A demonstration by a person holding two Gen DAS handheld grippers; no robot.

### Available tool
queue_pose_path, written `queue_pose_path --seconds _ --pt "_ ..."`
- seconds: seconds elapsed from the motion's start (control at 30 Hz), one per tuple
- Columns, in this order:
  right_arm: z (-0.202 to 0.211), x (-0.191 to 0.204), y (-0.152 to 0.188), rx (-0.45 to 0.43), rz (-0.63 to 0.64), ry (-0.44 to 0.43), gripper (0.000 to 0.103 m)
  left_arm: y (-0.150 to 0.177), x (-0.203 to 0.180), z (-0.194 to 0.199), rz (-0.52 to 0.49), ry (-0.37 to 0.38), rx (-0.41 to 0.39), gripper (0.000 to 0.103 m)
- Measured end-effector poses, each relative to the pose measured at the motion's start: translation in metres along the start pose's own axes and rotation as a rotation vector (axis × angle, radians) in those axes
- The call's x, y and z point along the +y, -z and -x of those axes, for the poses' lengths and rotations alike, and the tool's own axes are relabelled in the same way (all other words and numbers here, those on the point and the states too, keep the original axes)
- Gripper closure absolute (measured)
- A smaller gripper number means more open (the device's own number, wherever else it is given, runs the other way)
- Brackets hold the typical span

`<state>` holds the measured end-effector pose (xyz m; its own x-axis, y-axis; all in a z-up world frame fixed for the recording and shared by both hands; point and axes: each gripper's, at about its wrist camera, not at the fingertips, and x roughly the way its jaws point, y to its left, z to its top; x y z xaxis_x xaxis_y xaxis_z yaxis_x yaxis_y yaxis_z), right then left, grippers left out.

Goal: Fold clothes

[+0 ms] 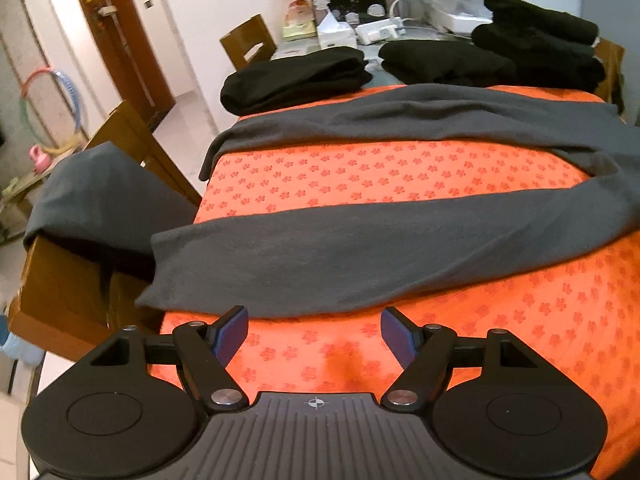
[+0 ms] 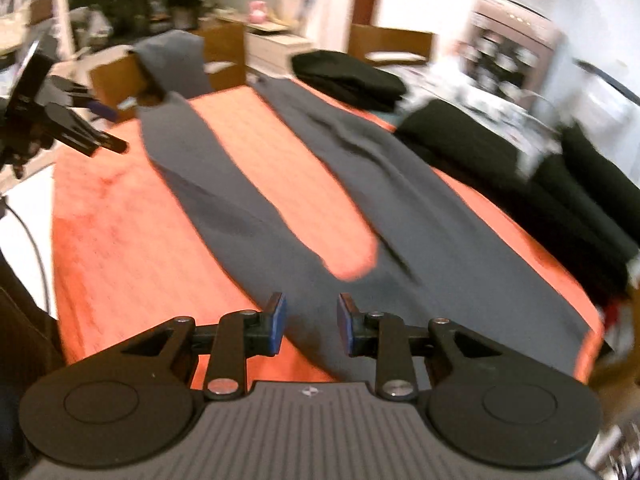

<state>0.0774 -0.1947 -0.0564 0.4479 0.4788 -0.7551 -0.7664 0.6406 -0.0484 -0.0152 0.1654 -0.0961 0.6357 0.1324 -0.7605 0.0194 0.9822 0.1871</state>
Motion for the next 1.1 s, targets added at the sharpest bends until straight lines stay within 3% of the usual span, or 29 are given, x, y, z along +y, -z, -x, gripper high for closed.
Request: queue_pose_path --seconds 0.2,0.43,0.53,0.67,0.7,0.73,0.77,0.8,0.93,1.1 --pt "-0.052 0.045 -0.052 -0.004 0.060 -0.092 0.071 0.000 0.031 0.000 -0.032 0.059 -0.020 0.028" --pt "-0.114 0.112 -0.090 0.032 0.188 -0.171 0.062 0.007 0.061 -0.006 -0.095 0.089 -0.033 0.028" --pt "-0.139 0.138 -0.104 0.046 0.297 -0.151 0.055 0.010 0.070 -0.013 -0.144 0.092 -0.036 0.028" --pt "-0.164 0.160 -0.113 0.086 0.467 -0.092 0.054 0.013 0.082 -0.026 -0.205 0.112 -0.038 0.028" --pt "-0.169 0.160 -0.114 0.103 0.483 -0.095 0.055 0.013 0.084 -0.030 -0.219 0.119 -0.038 0.028" --pt "-0.173 0.161 -0.115 0.121 0.497 -0.097 0.063 0.013 0.086 -0.033 -0.229 0.126 -0.039 0.028" --pt "-0.176 0.161 -0.117 0.135 0.501 -0.094 0.075 0.012 0.087 -0.037 -0.237 0.135 -0.039 0.028" --pt "-0.178 0.160 -0.118 0.147 0.502 -0.088 0.095 0.012 0.087 -0.042 -0.243 0.145 -0.037 0.028" --pt "-0.167 0.148 -0.132 0.110 0.411 -0.069 0.098 0.010 0.084 -0.060 -0.281 0.177 -0.041 0.028" --pt "-0.142 0.126 -0.150 0.050 0.261 -0.054 0.098 0.005 0.075 -0.080 -0.322 0.143 -0.079 0.030"
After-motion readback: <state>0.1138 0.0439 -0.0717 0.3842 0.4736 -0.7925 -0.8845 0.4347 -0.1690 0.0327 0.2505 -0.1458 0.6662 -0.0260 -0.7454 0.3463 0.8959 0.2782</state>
